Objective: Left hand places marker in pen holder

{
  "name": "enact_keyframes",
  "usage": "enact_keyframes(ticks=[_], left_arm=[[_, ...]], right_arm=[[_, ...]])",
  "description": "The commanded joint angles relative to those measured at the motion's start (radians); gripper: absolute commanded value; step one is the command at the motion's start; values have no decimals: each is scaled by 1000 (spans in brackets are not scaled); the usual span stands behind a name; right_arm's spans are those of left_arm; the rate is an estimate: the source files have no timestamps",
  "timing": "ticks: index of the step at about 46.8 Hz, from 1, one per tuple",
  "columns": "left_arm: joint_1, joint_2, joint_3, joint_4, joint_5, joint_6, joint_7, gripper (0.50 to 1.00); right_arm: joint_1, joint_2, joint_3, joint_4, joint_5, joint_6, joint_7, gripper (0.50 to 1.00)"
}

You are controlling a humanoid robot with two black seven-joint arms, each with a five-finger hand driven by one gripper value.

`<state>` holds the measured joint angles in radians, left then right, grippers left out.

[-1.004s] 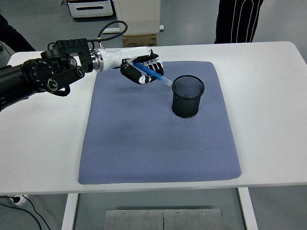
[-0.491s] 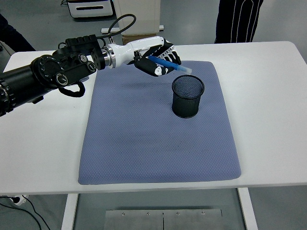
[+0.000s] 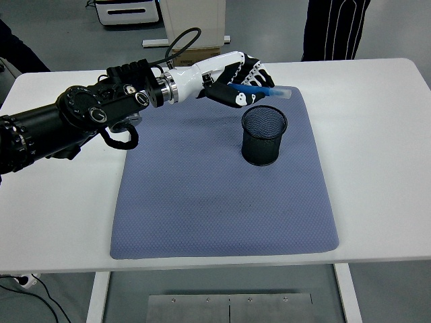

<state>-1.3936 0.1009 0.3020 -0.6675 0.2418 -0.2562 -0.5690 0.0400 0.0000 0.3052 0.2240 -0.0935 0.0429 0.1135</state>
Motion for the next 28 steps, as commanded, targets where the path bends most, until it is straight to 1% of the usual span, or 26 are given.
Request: enact_keyframes(ticks=[1,8,16,28], left_arm=[[15,-7,-21,0,-18,-3,0,540],[48,-24,-78,-1,-21,-3,0,543],[80,-36,-122,-32,-47,-2,0,543],[143,-58,-165,-35,-65,-2,-2,543]], right_arm=[[0,0,0,0,0,0,0,1000],[0,0,0,0,0,0,0,1000],[0,0,0,0,0,0,0,1000],[0,0,0,0,0,0,0,1000]])
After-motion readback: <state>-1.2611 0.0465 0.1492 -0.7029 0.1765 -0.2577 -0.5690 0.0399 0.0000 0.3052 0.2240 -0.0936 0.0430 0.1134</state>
